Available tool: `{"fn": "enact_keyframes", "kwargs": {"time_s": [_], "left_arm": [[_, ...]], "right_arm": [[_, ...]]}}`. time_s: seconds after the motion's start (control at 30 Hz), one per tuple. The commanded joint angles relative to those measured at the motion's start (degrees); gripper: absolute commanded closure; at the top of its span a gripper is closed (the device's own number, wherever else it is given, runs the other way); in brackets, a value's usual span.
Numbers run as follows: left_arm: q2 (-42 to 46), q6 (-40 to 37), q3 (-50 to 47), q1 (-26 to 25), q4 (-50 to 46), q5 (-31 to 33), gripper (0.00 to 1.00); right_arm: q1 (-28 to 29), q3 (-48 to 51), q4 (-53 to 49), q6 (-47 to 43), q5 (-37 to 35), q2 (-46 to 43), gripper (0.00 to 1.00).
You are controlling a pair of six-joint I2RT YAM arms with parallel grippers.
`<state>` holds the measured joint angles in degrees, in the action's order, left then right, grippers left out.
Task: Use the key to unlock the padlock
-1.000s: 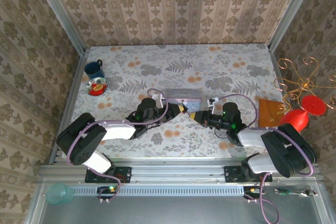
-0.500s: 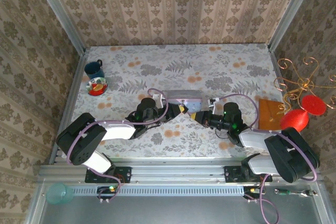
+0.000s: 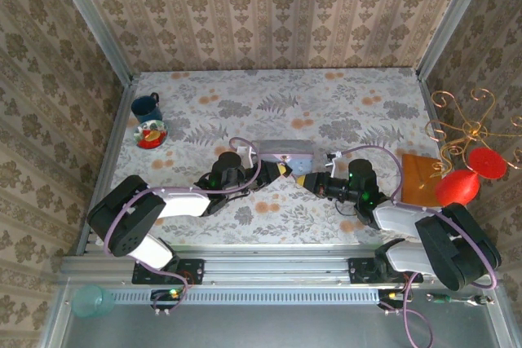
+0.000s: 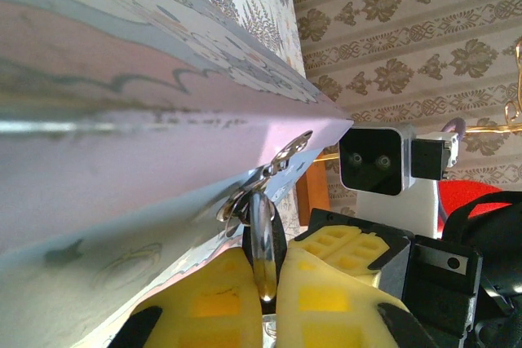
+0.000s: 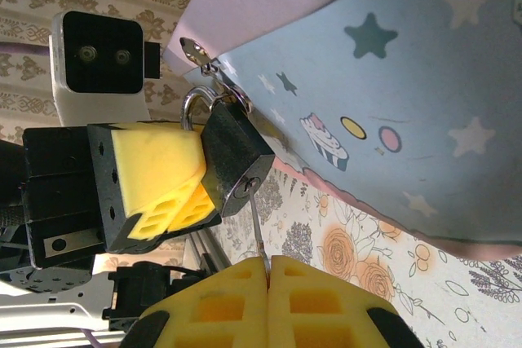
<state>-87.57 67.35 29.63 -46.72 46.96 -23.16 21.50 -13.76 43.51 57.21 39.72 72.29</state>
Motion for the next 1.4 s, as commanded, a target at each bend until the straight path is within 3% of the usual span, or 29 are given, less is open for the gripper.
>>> {"fn": "enact_keyframes", "kwargs": {"time_s": [0.0,0.73,1.07,1.37], "left_arm": [[0.1,0.2,0.6,0.3,3.7,-1.4,1.00],[-1.3,0.9,0.6,-0.8,5.5,-2.3,1.00],[-1.6,1.2,0.7,-1.8,6.5,-2.7,1.00],[-2.4,1.6,1.5,-2.4,7.6,-3.1,1.00]], "right_arm": [[-0.3,-0.1,2.1,0.2,2.0,0.6,1.00],[-1.0,0.6,4.3,-0.3,1.0,-0.2,1.00],[-1.9,0.0,12.2,3.1,2.5,5.4,1.00],[-2.0,0.2,11.6,0.9,1.0,5.8,1.00]]}}
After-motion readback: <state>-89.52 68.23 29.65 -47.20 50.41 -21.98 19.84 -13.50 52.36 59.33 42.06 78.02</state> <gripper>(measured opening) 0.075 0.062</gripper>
